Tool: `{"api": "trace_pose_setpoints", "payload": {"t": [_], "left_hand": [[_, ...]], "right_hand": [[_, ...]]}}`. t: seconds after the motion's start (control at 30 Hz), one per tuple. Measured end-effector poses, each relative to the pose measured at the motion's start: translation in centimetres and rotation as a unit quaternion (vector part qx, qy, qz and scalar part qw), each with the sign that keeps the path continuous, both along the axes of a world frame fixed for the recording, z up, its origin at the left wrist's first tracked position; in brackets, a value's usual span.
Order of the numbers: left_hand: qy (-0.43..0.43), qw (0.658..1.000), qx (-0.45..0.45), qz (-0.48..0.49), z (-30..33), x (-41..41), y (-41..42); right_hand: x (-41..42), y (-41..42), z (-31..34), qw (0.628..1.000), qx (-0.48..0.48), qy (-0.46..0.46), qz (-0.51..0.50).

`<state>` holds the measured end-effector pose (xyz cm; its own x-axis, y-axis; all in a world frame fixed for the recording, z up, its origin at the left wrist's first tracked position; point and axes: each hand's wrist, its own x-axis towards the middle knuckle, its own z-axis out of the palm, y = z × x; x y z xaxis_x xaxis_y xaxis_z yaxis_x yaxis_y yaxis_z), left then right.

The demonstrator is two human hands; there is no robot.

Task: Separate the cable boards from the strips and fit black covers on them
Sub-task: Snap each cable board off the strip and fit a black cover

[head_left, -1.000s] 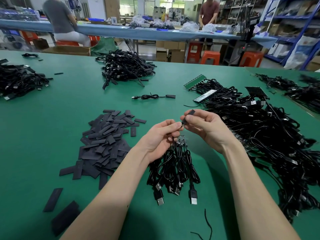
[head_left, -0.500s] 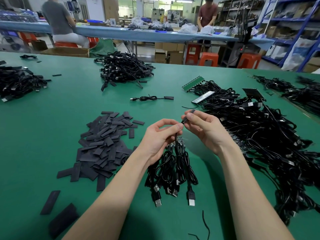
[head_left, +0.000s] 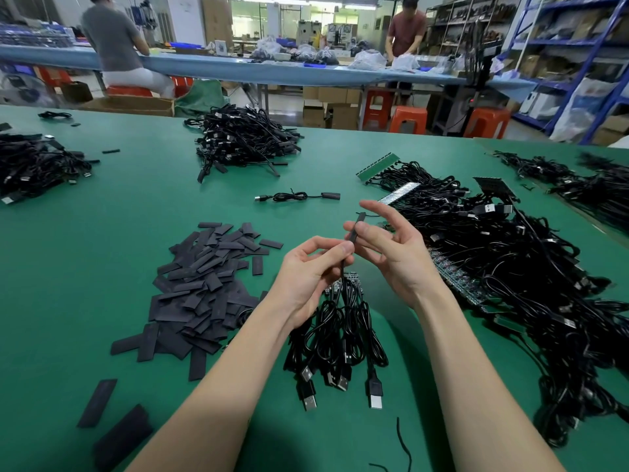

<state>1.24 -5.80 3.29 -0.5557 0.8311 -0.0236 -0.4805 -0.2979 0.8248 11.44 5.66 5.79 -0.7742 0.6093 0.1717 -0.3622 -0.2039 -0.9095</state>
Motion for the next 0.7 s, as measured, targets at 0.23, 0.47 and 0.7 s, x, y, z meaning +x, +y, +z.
{"api": "trace_pose_setpoints", "payload": {"t": [0.23, 0.47, 0.7], "left_hand": [[0.001, 1.0, -0.002, -0.006, 0.03, -0.07, 0.04], [0.002, 1.0, -0.002, -0.007, -0.07, -0.17, -0.01], [0.007, 1.0, 0.0, -0.009, -0.23, -0.26, -0.02]], "right_hand": [[-0.15, -0.27, 0.25, 0.999, -0.008, 0.019, -0.036], [-0.24, -0.4, 0.23, 1.0, -0.005, 0.01, -0.026], [-0.08, -0.12, -0.01, 0.999, -0.024, -0.01, -0.026]]}}
